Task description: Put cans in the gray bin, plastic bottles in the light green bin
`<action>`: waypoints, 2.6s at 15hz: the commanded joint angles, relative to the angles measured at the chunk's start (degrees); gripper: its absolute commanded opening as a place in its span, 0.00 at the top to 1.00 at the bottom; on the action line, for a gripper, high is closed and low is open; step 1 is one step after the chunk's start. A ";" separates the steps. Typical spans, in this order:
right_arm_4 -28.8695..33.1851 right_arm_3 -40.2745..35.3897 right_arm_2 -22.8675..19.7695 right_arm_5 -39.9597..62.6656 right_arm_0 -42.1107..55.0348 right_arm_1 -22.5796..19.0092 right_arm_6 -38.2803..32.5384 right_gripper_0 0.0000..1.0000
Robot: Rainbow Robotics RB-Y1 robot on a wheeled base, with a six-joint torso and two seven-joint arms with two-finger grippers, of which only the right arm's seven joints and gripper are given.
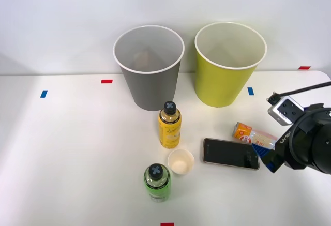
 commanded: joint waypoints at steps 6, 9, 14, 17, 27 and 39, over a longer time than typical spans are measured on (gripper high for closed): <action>-1.07 7.69 0.94 14.00 -11.50 -0.83 6.38 0.00; 0.43 15.60 4.02 14.09 -17.30 -0.83 6.64 0.00; 4.03 19.20 8.24 14.09 -18.88 -0.92 7.17 0.00; 4.65 22.36 9.56 14.09 -19.85 0.22 7.17 0.00; 7.72 32.03 12.46 12.24 -25.03 2.33 7.69 0.00; 10.27 40.38 13.51 9.43 -28.46 6.20 7.69 0.00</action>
